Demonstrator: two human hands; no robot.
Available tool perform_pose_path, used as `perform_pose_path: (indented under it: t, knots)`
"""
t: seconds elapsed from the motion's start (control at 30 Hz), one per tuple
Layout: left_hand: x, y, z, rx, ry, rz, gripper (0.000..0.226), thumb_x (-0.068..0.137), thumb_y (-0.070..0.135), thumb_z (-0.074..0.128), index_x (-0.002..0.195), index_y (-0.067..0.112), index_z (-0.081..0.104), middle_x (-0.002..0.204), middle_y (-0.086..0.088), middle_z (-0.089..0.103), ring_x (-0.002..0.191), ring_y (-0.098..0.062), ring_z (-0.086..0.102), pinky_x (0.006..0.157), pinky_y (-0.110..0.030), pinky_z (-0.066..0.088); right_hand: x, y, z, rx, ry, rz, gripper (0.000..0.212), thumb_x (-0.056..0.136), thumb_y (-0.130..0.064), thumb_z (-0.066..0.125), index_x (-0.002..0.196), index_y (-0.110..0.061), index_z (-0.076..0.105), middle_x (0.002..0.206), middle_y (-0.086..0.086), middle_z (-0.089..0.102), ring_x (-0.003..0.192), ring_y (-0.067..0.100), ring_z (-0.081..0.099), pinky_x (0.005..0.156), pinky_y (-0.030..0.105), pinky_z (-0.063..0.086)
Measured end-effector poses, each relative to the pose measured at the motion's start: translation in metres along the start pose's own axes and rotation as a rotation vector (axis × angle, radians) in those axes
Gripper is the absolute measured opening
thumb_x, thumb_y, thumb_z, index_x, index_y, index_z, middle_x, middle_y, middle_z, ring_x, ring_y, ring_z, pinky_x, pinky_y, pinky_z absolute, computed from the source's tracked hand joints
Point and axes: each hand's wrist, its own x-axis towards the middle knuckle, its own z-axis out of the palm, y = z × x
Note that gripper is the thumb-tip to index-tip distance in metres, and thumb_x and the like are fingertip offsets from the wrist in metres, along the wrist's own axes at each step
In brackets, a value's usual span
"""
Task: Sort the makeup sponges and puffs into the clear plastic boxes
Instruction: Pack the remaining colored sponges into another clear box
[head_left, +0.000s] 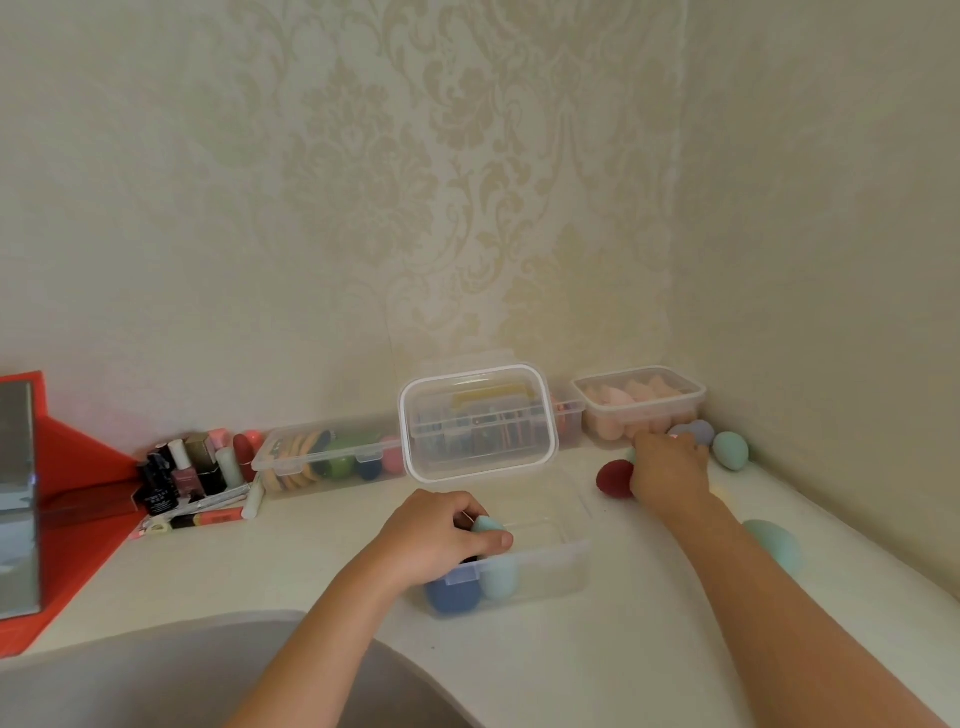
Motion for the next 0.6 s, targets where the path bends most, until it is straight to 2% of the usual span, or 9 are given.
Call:
perform_pose_path:
  t: [0.07, 0.17, 0.23, 0.33, 0.4, 0.43, 0.5, 0.53, 0.6]
  knots:
    - [0.000, 0.000, 0.000, -0.006, -0.001, 0.006, 0.034, 0.074, 0.052, 0.071, 0.096, 0.027, 0.067, 0.093, 0.014, 0.068, 0.087, -0.004, 0.063, 0.077, -0.021, 0.048, 0.003, 0.004, 0.004, 0.023, 0.060, -0.002, 0.029, 0.091, -0.007, 0.043, 0.118, -0.013, 0.054, 0.123, 0.010, 0.054, 0.118, 0.027, 0.042, 0.096, 0.033, 0.036]
    - [0.000, 0.000, 0.000, -0.013, -0.003, 0.003, 0.038, 0.071, 0.054, 0.072, 0.097, 0.027, 0.067, 0.093, 0.015, 0.067, 0.087, -0.003, 0.062, 0.078, -0.021, 0.048, 0.006, 0.009, 0.006, 0.237, 0.070, 0.057, 0.032, 0.087, -0.004, 0.048, 0.117, -0.009, 0.056, 0.121, 0.016, 0.051, 0.113, 0.029, 0.046, 0.089, 0.035, 0.043]
    - [0.000, 0.000, 0.000, -0.007, -0.002, 0.001, 0.039, 0.071, 0.056, 0.072, 0.097, 0.027, 0.067, 0.094, 0.015, 0.067, 0.087, -0.003, 0.062, 0.078, -0.021, 0.048, 0.006, 0.008, 0.005, 0.309, 0.083, 0.058, 0.032, 0.086, -0.007, 0.051, 0.117, -0.008, 0.057, 0.116, 0.016, 0.055, 0.113, 0.030, 0.047, 0.086, 0.036, 0.045]
    - [-0.001, 0.000, 0.000, 0.005, 0.001, 0.007, 0.039, 0.071, 0.056, 0.071, 0.097, 0.027, 0.067, 0.095, 0.014, 0.067, 0.088, -0.004, 0.062, 0.079, -0.023, 0.049, 0.005, 0.002, -0.007, 0.348, 0.313, 0.019, 0.032, 0.085, -0.009, 0.052, 0.116, -0.004, 0.057, 0.111, 0.016, 0.059, 0.109, 0.033, 0.047, 0.089, 0.036, 0.039]
    - [-0.002, 0.002, 0.000, 0.009, 0.000, 0.012, 0.039, 0.071, 0.056, 0.071, 0.096, 0.026, 0.067, 0.094, 0.014, 0.067, 0.087, -0.005, 0.062, 0.079, -0.023, 0.049, -0.002, -0.008, -0.025, 0.546, 0.465, 0.016, 0.033, 0.085, -0.013, 0.055, 0.117, -0.004, 0.052, 0.113, 0.015, 0.056, 0.105, 0.032, 0.048, 0.089, 0.040, 0.039]
    - [-0.003, 0.002, 0.000, 0.016, 0.001, 0.014, 0.039, 0.071, 0.056, 0.071, 0.096, 0.026, 0.067, 0.093, 0.014, 0.067, 0.087, -0.005, 0.062, 0.077, -0.023, 0.048, -0.006, -0.014, -0.035, 0.703, 0.478, 0.004, 0.033, 0.086, -0.015, 0.056, 0.117, -0.005, 0.050, 0.109, 0.012, 0.056, 0.100, 0.029, 0.052, 0.085, 0.039, 0.041]
    - [-0.003, 0.003, -0.001, 0.024, 0.005, 0.015, 0.037, 0.071, 0.056, 0.071, 0.092, 0.025, 0.067, 0.090, 0.014, 0.067, 0.082, -0.004, 0.060, 0.071, -0.020, 0.046, -0.018, -0.029, -0.053, 0.976, 0.362, -0.088, 0.033, 0.087, -0.018, 0.059, 0.116, -0.009, 0.046, 0.093, 0.001, 0.056, 0.079, 0.020, 0.057, 0.072, 0.034, 0.046]
    - [-0.003, 0.004, -0.001, 0.023, 0.008, 0.014, 0.036, 0.071, 0.056, 0.071, 0.090, 0.025, 0.066, 0.088, 0.013, 0.066, 0.079, -0.004, 0.059, 0.067, -0.018, 0.044, -0.024, -0.037, -0.059, 1.019, 0.280, -0.171, 0.030, 0.087, -0.020, 0.062, 0.112, -0.012, 0.048, 0.086, -0.003, 0.056, 0.071, 0.016, 0.056, 0.066, 0.031, 0.046]
    - [-0.004, 0.004, -0.001, 0.021, 0.017, 0.013, 0.036, 0.070, 0.056, 0.072, 0.087, 0.025, 0.066, 0.083, 0.013, 0.066, 0.073, -0.004, 0.057, 0.063, -0.016, 0.042, -0.036, -0.048, -0.064, 0.908, 0.102, -0.376, 0.019, 0.084, -0.024, 0.066, 0.101, -0.018, 0.058, 0.081, -0.007, 0.058, 0.068, 0.011, 0.056, 0.063, 0.025, 0.046]
